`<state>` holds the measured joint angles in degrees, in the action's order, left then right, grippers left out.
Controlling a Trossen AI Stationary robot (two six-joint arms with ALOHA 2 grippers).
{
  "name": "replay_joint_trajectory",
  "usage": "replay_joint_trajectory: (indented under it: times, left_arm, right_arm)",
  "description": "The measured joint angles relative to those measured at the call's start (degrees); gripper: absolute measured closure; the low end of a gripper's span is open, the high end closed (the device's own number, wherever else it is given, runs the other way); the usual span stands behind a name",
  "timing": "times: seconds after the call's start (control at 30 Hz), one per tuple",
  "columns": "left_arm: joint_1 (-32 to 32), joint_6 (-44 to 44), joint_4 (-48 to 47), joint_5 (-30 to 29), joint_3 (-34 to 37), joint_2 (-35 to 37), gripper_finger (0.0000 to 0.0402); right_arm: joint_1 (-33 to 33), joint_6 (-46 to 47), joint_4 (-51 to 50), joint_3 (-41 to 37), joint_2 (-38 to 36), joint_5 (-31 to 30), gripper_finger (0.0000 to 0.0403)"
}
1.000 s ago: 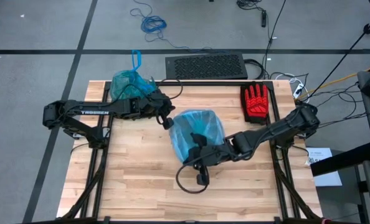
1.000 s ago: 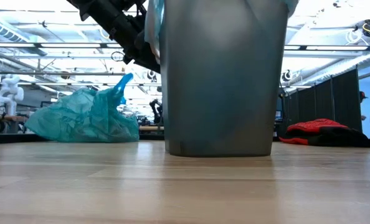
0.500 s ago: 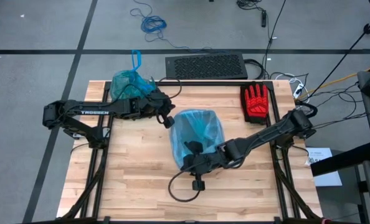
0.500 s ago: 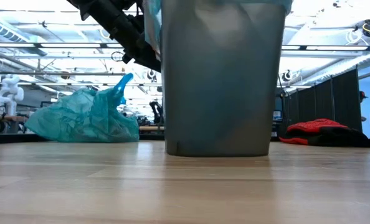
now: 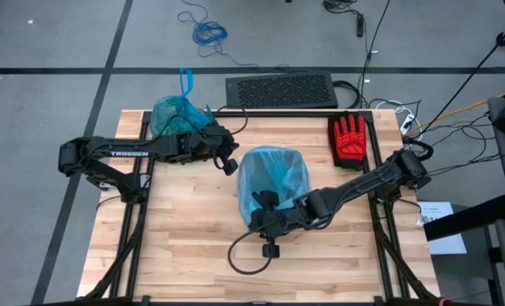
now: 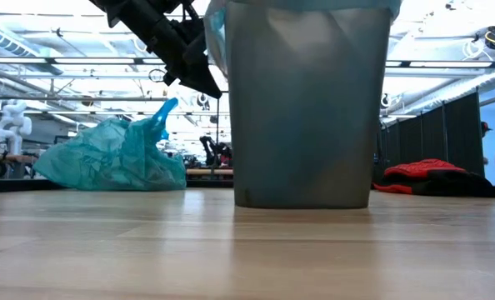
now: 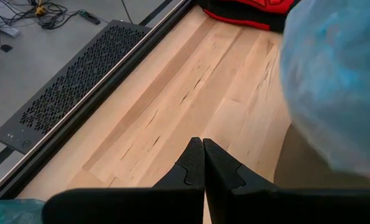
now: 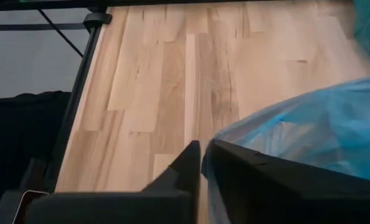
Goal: Place trash/remove bag and relplace
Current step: Insert the blue trash bag into the trash bin
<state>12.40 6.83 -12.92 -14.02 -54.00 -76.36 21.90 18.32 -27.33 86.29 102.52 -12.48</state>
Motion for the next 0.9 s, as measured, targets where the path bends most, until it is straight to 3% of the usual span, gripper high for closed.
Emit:
replay_joint_trajectory:
  times: [0.27,0.4,0.53,0.73,0.9]
  left_arm:
    - [0.0,-0.04,-0.03,-0.06,0.0,0.0,0.0402]
    - [0.0,-0.07,-0.01,-0.17,0.0,0.0,0.0402]
    - [0.0,-0.09,-0.01,-0.17,0.0,0.0,0.0402]
    - [0.0,-0.09,-0.01,-0.18,0.0,0.0,0.0402]
    - [0.0,0.24,0.35,-0.17,0.0,0.0,0.0402]
  right_arm:
    - [1.82,-3.6,-4.34,2.99,-1.58,3.08,0.0259]
    - [3.61,-6.21,-11.73,7.29,-1.98,0.94,0.0239]
    - [5.54,-8.69,-18.39,9.81,-1.95,-5.42,0.0277]
    - [6.05,-9.0,-22.92,9.83,-1.83,-8.12,0.0386]
    - [5.79,-7.23,-27.51,8.54,-1.23,-14.81,0.0398]
